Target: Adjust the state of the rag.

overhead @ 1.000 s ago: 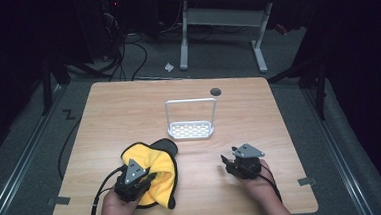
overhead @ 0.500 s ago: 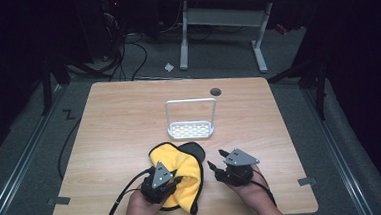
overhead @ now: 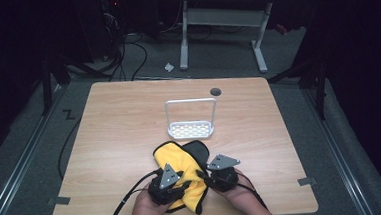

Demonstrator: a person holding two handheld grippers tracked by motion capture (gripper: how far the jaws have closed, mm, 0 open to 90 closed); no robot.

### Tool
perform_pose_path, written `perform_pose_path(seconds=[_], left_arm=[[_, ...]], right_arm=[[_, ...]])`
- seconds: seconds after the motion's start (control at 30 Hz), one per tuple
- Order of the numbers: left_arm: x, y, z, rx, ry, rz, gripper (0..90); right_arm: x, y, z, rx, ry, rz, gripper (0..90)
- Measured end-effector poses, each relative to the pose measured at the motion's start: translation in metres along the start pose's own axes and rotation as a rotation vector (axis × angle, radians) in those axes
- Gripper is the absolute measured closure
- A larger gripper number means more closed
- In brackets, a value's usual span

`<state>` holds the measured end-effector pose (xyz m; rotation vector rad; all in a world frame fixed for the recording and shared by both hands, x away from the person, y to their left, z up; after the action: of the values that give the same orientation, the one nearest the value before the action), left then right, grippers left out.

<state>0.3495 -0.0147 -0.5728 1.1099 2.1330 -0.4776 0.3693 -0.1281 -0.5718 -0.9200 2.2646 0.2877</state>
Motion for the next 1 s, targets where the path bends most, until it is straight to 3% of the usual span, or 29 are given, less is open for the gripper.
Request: perform_pose_path(seconds=[0.07, 0.17, 0.27, 0.47, 0.67, 0.8, 0.9, 1.0], left_arm=[[0.0, 0.001, -0.001, -0.005, 0.0, -0.006, 50.6], [0.001, 0.004, -0.003, -0.021, -0.004, -0.02, 44.5], [0.002, 0.007, -0.007, -0.011, -0.012, -0.039, 42.2], [0.006, 0.014, -0.018, -0.024, -0.023, -0.059, 40.3], [0.012, 0.024, -0.02, -0.025, -0.016, -0.103, 42.1], [0.019, 0.03, -0.009, 0.01, 0.028, -0.154, 49.7], [0.023, 0.031, 0.0, -0.013, 0.078, -0.149, 55.4], [0.023, 0.029, 0.002, -0.01, 0.085, -0.136, 69.4]], right_arm=[[-0.001, 0.0, -0.003, 0.008, -0.008, -0.013, 84.8], [-0.003, -0.004, -0.01, 0.045, -0.024, -0.022, 85.9], [-0.002, -0.011, -0.016, 0.082, -0.035, -0.018, 86.0], [0.004, -0.032, -0.023, 0.147, -0.037, 0.016, 86.0], [0.009, -0.05, -0.032, 0.161, -0.053, 0.08, 85.9], [0.011, -0.056, -0.033, 0.153, -0.056, 0.103, 85.7], [0.011, -0.053, -0.031, 0.154, -0.053, 0.088, 85.7], [0.011, -0.051, -0.03, 0.155, -0.048, 0.08, 85.7]])
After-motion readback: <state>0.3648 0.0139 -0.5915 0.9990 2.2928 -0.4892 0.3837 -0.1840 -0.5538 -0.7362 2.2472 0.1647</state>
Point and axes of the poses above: each handheld gripper's, and its own axes: z roughly forward along the jaws, x roughly out of its underside, y roughly to its left, the point moved 9 cm from there along z, roughly forward along the jaws, and after that the axes turned 10 degrees about y, right-handed, at the moved point
